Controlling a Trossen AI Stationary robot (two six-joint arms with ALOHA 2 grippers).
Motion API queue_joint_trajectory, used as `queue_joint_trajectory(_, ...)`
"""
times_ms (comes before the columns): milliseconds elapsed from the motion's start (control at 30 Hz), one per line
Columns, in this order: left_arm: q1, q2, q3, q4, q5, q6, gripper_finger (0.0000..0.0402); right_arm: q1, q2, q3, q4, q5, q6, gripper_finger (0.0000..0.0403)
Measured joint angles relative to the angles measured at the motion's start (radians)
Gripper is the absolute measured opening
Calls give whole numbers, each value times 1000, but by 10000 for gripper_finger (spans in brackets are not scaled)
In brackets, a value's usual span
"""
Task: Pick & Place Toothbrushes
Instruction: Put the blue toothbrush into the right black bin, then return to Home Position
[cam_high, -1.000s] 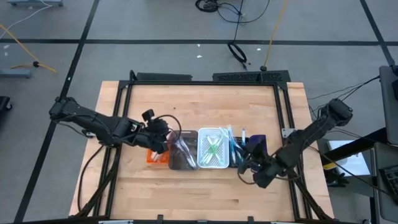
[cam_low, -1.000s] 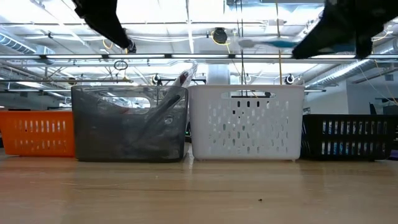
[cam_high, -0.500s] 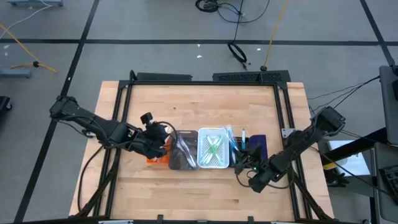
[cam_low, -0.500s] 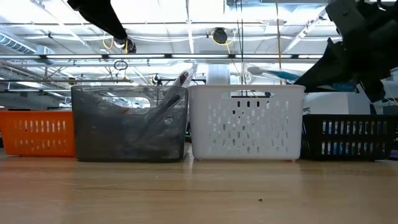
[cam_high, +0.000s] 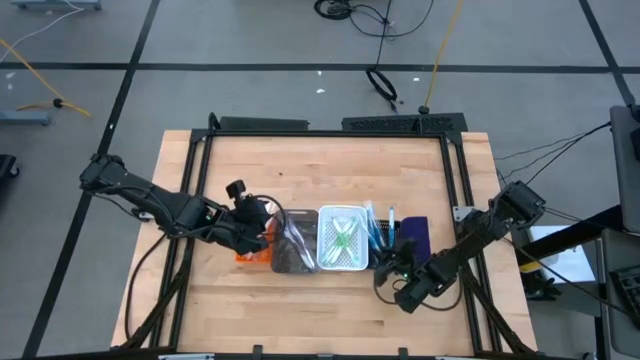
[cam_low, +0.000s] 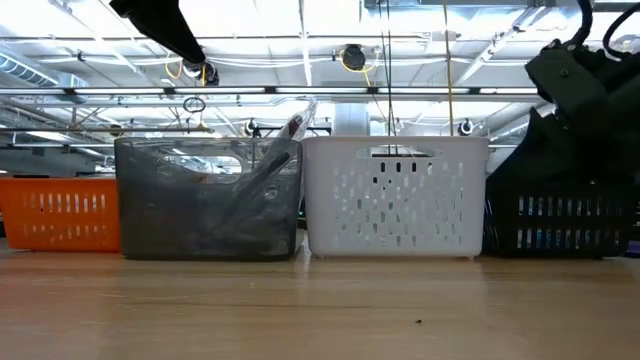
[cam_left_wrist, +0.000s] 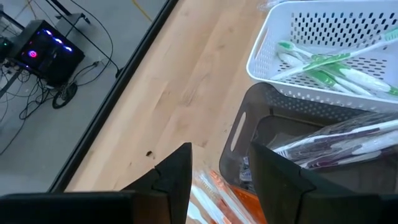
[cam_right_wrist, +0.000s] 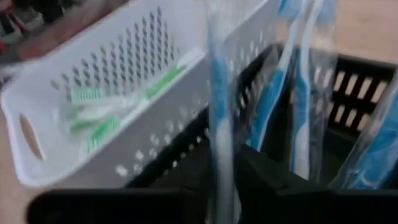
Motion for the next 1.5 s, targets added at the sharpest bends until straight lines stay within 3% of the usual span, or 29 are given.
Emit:
queue_joint_trajectory(167, 0, 0, 0, 0, -6, -9, 159, -5, -2, 0, -1, -15, -38, 124)
queue_joint_trajectory(333, 0, 0, 0, 0, -6, -28, 159, -5, -11, 0, -13, -16, -88, 161)
queue_joint_trajectory(633, 0, 0, 1, 5, -29, -42, 159, -6, -147, 0, -25, -8, -263, 162)
queue_joint_trajectory(967, -17, -48, -20, 1, -112, -71, 159, -107, -216, 0, 163, -33, -663, 155)
queue_joint_trajectory(1133, -61, -172, -158, 21, -135, -166, 159, -144, -274, 0, 178, -42, -920, 155)
queue_joint_trajectory(1233, -110, -277, -288, 85, -167, -236, 159, -165, -304, 0, 177, -47, -998, 155)
queue_joint_trajectory(1367, -184, -423, -470, 216, -220, -266, 159, -206, -376, -64, 213, -130, -1063, 155)
queue_joint_trajectory(1500, -253, -556, -629, 352, -241, -182, 159, -241, -477, -223, 484, -239, -1194, 155)
